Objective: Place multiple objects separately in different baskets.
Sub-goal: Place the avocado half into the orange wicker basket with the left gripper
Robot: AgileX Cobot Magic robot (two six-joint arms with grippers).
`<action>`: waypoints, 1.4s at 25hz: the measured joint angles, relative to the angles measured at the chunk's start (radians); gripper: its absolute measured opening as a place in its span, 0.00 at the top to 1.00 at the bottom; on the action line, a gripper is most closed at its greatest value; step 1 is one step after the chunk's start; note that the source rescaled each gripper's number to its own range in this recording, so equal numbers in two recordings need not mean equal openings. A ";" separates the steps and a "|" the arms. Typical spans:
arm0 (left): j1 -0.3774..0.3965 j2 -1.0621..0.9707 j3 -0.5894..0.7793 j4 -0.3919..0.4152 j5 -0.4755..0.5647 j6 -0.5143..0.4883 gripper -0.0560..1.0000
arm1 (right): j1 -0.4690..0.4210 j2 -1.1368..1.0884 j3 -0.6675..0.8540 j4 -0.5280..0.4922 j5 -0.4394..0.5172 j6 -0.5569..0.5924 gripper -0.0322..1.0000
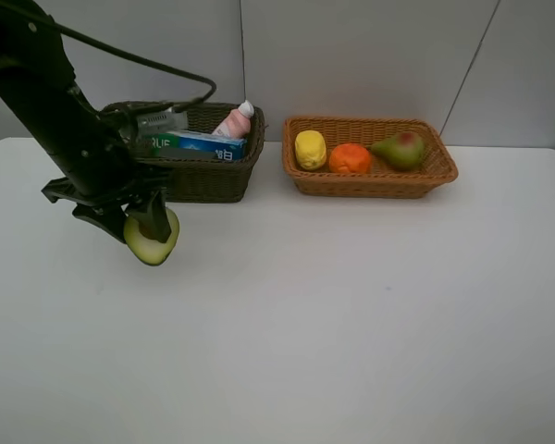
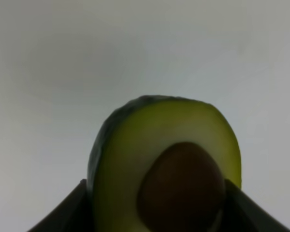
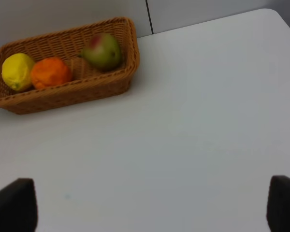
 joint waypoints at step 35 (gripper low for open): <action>-0.278 0.510 -0.878 -0.069 -0.294 0.130 0.36 | 0.000 0.000 0.000 0.000 0.000 0.000 0.00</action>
